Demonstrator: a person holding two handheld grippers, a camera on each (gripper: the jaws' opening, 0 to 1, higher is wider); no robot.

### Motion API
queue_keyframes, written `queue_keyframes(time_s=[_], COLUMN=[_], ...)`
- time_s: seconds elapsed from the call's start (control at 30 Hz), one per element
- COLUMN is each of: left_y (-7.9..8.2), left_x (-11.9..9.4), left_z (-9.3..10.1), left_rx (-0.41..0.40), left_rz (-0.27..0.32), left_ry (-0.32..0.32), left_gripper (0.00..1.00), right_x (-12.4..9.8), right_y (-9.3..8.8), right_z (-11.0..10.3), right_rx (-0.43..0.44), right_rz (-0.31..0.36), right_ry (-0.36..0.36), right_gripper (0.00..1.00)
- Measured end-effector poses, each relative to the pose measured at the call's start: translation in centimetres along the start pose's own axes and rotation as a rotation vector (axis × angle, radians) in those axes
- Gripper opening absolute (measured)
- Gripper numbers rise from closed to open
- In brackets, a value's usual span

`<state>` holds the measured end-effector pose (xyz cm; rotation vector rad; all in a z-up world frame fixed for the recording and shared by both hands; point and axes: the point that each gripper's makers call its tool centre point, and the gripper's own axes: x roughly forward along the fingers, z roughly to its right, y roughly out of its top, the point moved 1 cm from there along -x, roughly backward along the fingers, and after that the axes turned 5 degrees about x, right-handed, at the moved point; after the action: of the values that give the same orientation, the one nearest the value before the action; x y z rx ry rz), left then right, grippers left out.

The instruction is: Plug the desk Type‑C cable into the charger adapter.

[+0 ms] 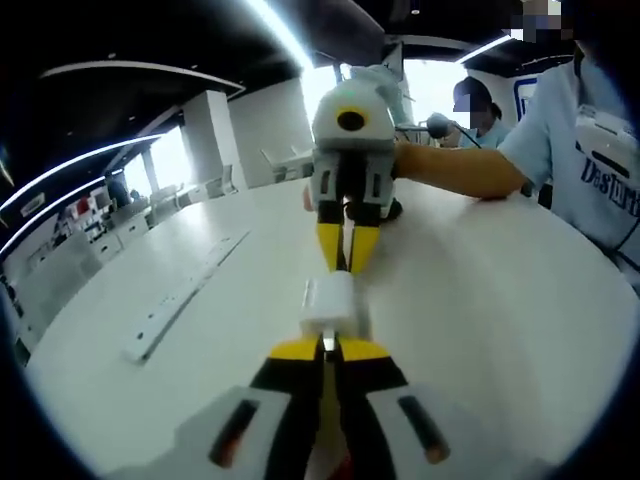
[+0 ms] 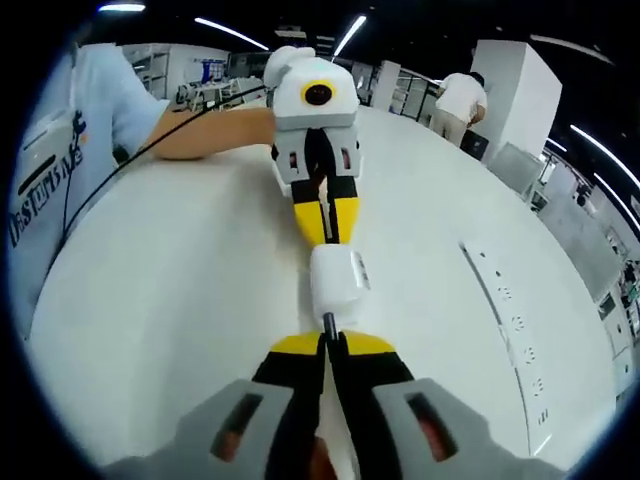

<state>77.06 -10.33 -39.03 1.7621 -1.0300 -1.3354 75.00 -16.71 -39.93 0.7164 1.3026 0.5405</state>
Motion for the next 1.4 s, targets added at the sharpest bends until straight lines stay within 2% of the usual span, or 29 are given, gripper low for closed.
queue_keyframes(time_s=[0.57,0.8,1.17,1.4], left_y=[-0.2,-0.4,-0.9,-1.3], left_x=[-0.4,-0.6,-0.9,-1.3], left_z=[-0.7,-1.2,-2.5,-3.3], left_rx=[0.002,-0.002,-0.012,-0.032], left_rz=[0.0,-0.001,-0.013,-0.02], left_ry=[0.025,0.046,0.103,0.139], left_gripper=[0.07,0.07,0.07,0.07], right_x=[-0.6,-1.1,-3.5,-5.1], right_y=[-0.2,-0.4,-0.7,-1.1], right_z=[0.9,1.5,3.0,4.1], right_rx=[0.011,0.016,0.041,0.069], right_rz=[0.005,0.014,0.048,0.066], right_ry=[-0.038,-0.071,-0.117,-0.169], right_gripper=[0.1,0.16,0.18,0.17])
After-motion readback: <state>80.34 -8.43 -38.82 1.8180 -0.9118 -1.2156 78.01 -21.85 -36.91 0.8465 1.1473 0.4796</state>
